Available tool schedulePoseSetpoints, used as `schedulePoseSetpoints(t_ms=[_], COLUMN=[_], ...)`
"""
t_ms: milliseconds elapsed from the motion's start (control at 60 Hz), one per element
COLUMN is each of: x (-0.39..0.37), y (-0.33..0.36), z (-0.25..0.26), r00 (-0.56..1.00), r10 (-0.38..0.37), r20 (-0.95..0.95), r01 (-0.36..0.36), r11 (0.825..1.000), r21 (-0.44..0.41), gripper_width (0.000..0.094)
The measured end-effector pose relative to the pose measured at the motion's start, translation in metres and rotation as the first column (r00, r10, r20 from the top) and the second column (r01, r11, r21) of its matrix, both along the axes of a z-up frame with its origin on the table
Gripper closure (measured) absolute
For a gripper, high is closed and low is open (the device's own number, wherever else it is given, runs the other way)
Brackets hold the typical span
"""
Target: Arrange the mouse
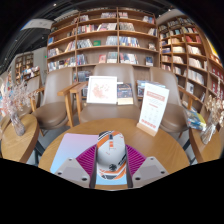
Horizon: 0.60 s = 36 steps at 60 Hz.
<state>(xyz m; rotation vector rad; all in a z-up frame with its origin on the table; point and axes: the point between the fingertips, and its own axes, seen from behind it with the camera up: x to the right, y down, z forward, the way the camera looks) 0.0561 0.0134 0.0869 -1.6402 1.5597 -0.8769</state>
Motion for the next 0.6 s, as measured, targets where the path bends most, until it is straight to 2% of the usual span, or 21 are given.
schedulePoseSetpoints(t_ms=[83,250,350,483,533,600], x=[0.018,0.033,0.033,0.031,0.028,0.023], y=[0.036,0.064,0.072,0.073,0.074,0.074], z=[-0.029,-0.080,-0.094,-0.096,-0.094,-0.085], r00=[0.999,0.995,0.993,0.993,0.993,0.994], r10=[0.026,0.028,0.020,0.017,0.021,0.021], r20=[-0.042,-0.099,-0.118,-0.113,-0.120,-0.110], r01=[-0.024,-0.033,-0.024,-0.024,-0.028,-0.027], r11=[0.999,0.999,0.999,0.998,0.998,0.998], r21=[0.039,-0.041,-0.032,-0.063,-0.058,-0.057], gripper_width=[0.0520,0.0519,0.0514,0.0431,0.0352,0.0107])
